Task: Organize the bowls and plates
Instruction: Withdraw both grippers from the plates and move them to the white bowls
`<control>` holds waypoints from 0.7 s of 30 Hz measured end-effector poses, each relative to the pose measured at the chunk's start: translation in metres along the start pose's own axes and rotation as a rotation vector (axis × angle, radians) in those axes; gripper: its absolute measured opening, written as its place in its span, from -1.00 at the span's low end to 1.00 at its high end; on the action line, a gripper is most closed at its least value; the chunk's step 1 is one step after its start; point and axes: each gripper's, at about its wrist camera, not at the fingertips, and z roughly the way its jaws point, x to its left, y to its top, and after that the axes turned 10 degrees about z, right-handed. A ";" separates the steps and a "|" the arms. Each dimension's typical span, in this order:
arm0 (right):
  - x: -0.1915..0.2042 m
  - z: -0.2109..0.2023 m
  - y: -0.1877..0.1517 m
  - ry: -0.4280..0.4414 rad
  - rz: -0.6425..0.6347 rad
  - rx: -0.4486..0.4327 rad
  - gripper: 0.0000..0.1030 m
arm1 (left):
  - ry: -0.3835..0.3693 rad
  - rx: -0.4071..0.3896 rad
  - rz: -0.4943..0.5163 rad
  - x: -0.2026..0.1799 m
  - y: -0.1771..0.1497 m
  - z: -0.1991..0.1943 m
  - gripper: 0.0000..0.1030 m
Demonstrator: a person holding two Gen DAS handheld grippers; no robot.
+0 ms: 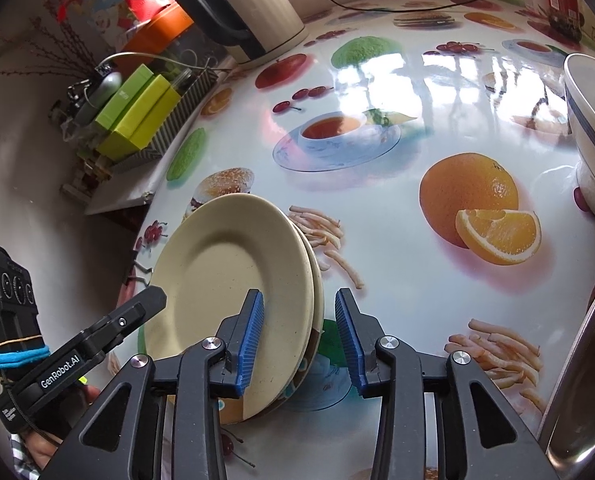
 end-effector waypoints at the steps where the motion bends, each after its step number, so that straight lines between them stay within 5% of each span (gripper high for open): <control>1: 0.001 0.000 -0.001 0.001 -0.001 -0.001 -0.28 | -0.002 0.004 -0.004 0.001 0.000 0.002 -0.05; 21: 0.000 0.006 0.020 0.001 0.009 -0.022 -0.39 | -0.006 0.029 0.025 -0.016 0.021 0.031 -0.10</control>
